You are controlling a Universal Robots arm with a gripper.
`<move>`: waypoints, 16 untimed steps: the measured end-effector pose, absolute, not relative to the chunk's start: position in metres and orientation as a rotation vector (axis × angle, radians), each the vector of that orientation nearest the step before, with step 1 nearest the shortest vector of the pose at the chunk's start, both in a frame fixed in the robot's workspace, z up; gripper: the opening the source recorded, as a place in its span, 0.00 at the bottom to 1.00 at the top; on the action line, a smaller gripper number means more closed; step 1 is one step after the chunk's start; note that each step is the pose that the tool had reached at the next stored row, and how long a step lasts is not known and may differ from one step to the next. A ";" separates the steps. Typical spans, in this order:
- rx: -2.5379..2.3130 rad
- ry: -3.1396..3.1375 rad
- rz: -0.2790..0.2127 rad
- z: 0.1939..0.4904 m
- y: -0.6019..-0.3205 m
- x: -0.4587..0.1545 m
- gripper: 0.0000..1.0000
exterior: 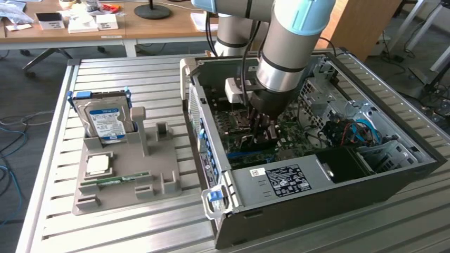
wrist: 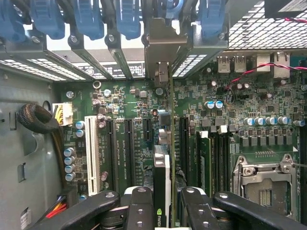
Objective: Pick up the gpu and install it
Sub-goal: 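Insert the gpu into the slot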
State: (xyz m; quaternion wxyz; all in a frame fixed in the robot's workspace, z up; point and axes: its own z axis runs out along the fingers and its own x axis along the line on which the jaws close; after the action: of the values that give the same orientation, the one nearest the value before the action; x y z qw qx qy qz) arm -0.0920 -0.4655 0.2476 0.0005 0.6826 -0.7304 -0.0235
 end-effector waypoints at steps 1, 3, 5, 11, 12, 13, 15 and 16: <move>2.144 -2.294 -0.074 0.248 -0.465 -0.092 0.27; 2.144 -2.294 -0.075 0.247 -0.465 -0.092 0.27; 2.144 -2.295 -0.076 0.247 -0.465 -0.092 0.27; 2.144 -2.295 -0.076 0.247 -0.465 -0.091 0.27; 2.144 -2.295 -0.076 0.247 -0.465 -0.090 0.27; 2.144 -2.295 -0.076 0.248 -0.465 -0.090 0.27; 2.144 -2.295 -0.076 0.247 -0.465 -0.090 0.27; 2.144 -2.295 -0.076 0.247 -0.465 -0.090 0.27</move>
State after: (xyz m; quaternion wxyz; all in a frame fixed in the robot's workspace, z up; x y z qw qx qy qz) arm -0.0895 -0.4654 0.2475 0.0001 0.6826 -0.7304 -0.0243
